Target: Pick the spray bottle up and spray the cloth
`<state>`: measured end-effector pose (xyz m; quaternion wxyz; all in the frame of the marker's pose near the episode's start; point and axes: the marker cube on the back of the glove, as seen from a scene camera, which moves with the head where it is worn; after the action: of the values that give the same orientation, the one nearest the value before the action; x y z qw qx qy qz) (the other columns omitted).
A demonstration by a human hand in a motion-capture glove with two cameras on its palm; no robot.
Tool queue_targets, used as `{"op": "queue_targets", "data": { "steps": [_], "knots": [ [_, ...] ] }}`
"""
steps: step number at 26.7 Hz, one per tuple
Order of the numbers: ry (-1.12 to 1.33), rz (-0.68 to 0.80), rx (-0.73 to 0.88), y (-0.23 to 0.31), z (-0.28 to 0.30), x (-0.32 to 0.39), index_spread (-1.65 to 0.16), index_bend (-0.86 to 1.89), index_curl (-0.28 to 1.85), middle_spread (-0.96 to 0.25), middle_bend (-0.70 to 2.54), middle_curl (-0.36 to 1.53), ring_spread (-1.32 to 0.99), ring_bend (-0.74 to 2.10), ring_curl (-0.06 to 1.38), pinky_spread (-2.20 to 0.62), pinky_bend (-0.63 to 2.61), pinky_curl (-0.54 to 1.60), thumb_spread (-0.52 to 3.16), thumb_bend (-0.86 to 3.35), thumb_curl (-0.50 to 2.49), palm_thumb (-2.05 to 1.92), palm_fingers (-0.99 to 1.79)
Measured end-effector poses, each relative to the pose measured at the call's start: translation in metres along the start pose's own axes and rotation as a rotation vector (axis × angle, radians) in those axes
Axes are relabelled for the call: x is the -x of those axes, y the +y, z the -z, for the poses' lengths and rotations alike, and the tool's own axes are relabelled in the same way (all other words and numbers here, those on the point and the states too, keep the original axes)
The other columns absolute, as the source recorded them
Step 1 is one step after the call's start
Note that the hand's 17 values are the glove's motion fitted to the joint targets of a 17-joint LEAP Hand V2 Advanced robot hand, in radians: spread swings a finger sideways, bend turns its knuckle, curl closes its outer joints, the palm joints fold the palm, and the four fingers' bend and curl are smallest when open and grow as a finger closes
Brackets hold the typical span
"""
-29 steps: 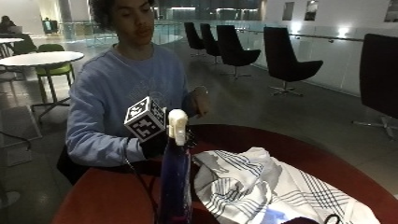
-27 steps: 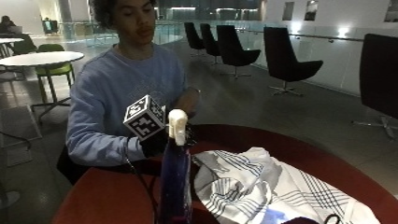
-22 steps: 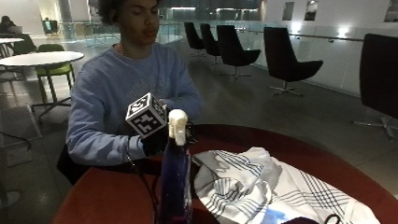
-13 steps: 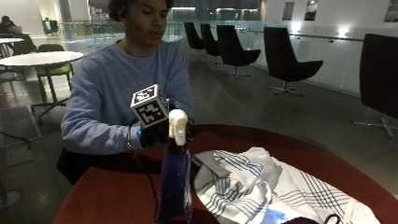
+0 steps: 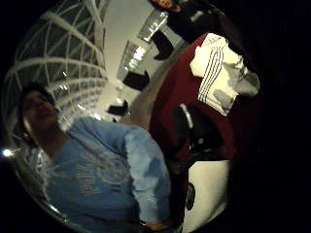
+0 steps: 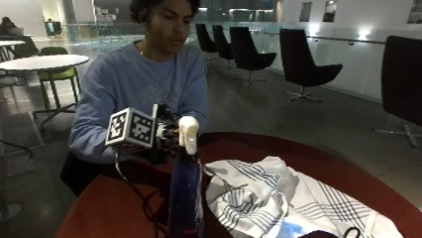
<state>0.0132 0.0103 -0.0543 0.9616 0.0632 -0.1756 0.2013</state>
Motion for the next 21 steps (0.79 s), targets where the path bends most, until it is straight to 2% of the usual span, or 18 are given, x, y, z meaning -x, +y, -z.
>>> {"op": "queue_targets", "data": {
  "steps": [3, 6, 14, 21],
  "knots": [
    [-0.131, -0.126, -0.137, 0.006, 0.024, -0.014, -0.36, 0.05, 0.26, -0.07, 0.29, 0.33, -0.04, 0.52, 0.35, 0.21, 0.28, 0.24, 1.02, 0.19, 0.32, 0.67, 0.65],
    [-0.136, -0.194, -0.215, 0.014, 0.044, -0.023, -0.37, 0.07, 0.24, -0.06, 0.29, 0.34, -0.02, 0.50, 0.34, 0.21, 0.30, 0.25, 1.03, 0.15, 0.32, 0.66, 0.64],
    [-0.089, -0.337, -0.249, 0.021, 0.069, -0.047, -0.40, 0.09, 0.22, -0.05, 0.30, 0.35, 0.00, 0.48, 0.33, 0.22, 0.32, 0.28, 1.05, 0.09, 0.31, 0.66, 0.61],
    [-0.059, -0.459, -0.331, -0.014, 0.074, -0.084, -0.39, 0.10, 0.21, -0.05, 0.30, 0.37, 0.01, 0.48, 0.34, 0.23, 0.31, 0.29, 1.05, 0.04, 0.31, 0.67, 0.60]
  ]
}}
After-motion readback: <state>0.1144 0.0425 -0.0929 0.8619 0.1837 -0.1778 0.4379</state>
